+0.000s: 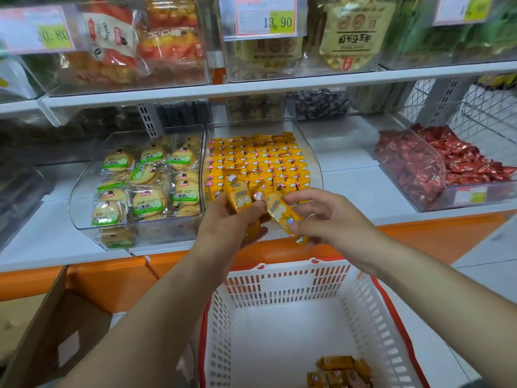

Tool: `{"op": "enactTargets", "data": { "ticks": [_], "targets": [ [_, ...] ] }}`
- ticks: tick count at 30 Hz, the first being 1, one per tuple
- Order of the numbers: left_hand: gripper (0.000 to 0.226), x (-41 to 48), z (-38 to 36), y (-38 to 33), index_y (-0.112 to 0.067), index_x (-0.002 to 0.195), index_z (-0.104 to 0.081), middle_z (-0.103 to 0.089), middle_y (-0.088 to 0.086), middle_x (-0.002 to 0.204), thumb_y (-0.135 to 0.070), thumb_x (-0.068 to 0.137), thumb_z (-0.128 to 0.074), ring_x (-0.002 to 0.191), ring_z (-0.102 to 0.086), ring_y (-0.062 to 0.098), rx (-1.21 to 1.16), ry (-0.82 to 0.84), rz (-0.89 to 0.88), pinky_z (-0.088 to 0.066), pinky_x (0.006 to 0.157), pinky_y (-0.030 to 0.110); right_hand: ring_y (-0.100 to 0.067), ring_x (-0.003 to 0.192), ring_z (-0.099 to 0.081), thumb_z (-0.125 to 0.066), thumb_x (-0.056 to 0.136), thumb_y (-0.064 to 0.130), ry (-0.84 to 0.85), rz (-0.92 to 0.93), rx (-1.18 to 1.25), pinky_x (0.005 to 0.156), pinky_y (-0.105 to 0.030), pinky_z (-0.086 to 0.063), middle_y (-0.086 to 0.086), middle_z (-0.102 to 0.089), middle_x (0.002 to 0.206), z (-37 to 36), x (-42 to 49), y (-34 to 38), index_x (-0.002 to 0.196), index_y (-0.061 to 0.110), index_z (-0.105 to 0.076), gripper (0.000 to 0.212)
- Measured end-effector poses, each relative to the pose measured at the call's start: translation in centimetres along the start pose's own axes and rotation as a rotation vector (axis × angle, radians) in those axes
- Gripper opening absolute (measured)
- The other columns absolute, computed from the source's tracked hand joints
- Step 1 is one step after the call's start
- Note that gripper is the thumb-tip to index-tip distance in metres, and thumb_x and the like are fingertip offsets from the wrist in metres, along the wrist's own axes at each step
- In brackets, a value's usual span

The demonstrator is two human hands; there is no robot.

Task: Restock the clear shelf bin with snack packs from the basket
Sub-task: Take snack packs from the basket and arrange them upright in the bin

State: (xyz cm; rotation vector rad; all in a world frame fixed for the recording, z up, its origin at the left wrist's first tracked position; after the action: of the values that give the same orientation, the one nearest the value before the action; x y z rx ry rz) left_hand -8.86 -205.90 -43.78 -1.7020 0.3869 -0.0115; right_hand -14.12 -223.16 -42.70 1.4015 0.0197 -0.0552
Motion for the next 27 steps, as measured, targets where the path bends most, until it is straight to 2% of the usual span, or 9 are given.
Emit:
{"op": "enactTargets", "data": {
  "ticks": [3,6,9,11,13,16,19,23,27],
  "targets": [
    [0.020,0.3,0.8,-0.6,-0.017,0.114,-0.065,-0.077,0.005,0.106,-0.014,0.095,-0.071,0.094,-0.077,0.020,0.113,-0.009,-0.062,-0.064,0.074,0.035,-0.009,0.082,-0.064,-0.068,0.087,0.007,-0.012,0.019,-0.047,0.062,-0.023,-0.048,0.010,-0.073,0.109,0.5,0.3,-0.2,0.106,0.038,-0.075,0.037],
    [0.023,0.0,0.5,0.1,-0.017,0.116,-0.062,-0.077,0.004,0.103,-0.015,0.094,-0.072,0.089,-0.078,0.017,0.237,0.059,-0.052,-0.064,0.074,0.035,-0.019,0.084,-0.065,-0.079,0.080,0.019,-0.148,0.038,0.097,0.068,-0.028,-0.052,0.000,-0.074,0.104,1.5,0.9,-0.3,0.115,0.030,-0.071,0.038],
    [0.025,-0.2,0.4,1.1,-0.014,0.117,-0.061,-0.078,0.004,0.097,-0.012,0.094,-0.072,0.083,-0.078,0.014,0.240,0.104,-0.020,-0.061,0.066,0.029,-0.030,0.095,-0.070,-0.085,0.061,0.036,-0.266,0.044,0.130,0.090,-0.043,-0.057,-0.018,-0.071,0.109,2.6,1.9,0.0,0.117,0.018,-0.069,0.061],
    [0.023,0.0,0.7,1.2,-0.015,0.115,-0.062,-0.079,0.004,0.099,-0.012,0.095,-0.072,0.084,-0.078,0.015,0.242,0.110,-0.008,-0.060,0.066,0.028,-0.024,0.096,-0.071,-0.086,0.062,0.037,-0.275,0.057,0.048,0.096,-0.046,-0.055,-0.012,-0.071,0.107,2.8,3.0,0.8,0.110,0.019,-0.073,0.053],
    [0.021,0.4,1.5,0.9,-0.016,0.114,-0.064,-0.078,0.005,0.103,-0.014,0.095,-0.072,0.086,-0.078,0.017,0.235,0.073,-0.009,-0.061,0.069,0.029,-0.015,0.087,-0.071,-0.089,0.068,0.028,-0.270,0.082,-0.066,0.093,-0.038,-0.056,-0.002,-0.072,0.094,3.1,4.6,1.9,0.098,0.027,-0.073,0.034],
    [0.020,1.1,3.0,0.4,-0.016,0.111,-0.066,-0.077,0.006,0.100,-0.017,0.093,-0.074,0.088,-0.077,0.019,0.237,0.009,-0.018,-0.064,0.071,0.030,-0.002,0.069,-0.067,-0.090,0.069,0.021,-0.289,0.140,-0.269,0.075,-0.024,-0.054,0.012,-0.068,0.079,3.5,7.8,3.6,0.083,0.032,-0.069,0.028],
    [0.021,1.3,3.6,0.2,-0.016,0.110,-0.066,-0.077,0.006,0.095,-0.017,0.092,-0.075,0.087,-0.077,0.020,0.230,0.007,-0.010,-0.065,0.072,0.033,-0.009,0.075,-0.069,-0.089,0.072,0.024,-0.198,0.165,-0.579,0.062,-0.023,-0.050,0.016,-0.063,0.085,2.8,10.9,3.9,0.089,0.028,-0.066,0.028],
    [0.032,1.4,3.7,0.2,-0.014,0.120,-0.063,-0.077,0.007,0.100,-0.016,0.091,-0.077,0.084,-0.078,0.018,0.189,0.019,-0.005,-0.061,0.065,0.027,-0.022,0.087,-0.066,-0.087,0.075,0.023,-0.049,0.151,-0.947,0.071,-0.029,-0.048,-0.002,-0.069,0.091,1.6,13.9,1.6,0.107,0.020,-0.069,0.037],
    [0.037,1.6,3.8,0.1,-0.014,0.124,-0.061,-0.077,0.008,0.106,-0.018,0.090,-0.077,0.083,-0.079,0.018,0.170,0.031,0.005,-0.060,0.063,0.025,-0.022,0.106,-0.060,-0.080,0.079,0.037,0.068,0.150,-1.305,0.082,-0.035,-0.052,0.004,-0.068,0.113,1.0,14.9,-0.6,0.117,0.031,-0.066,0.040]
  ]
}}
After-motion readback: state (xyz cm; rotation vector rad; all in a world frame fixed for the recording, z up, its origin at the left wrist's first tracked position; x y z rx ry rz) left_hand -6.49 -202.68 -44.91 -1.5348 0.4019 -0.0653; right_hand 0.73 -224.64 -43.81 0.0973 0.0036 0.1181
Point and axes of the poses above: each hand's wrist, its own x-axis towards the middle knuckle, its own z-axis out of the back of the hand, y = z × x, the point moved 6 cm from there along x, towards the middle knuckle
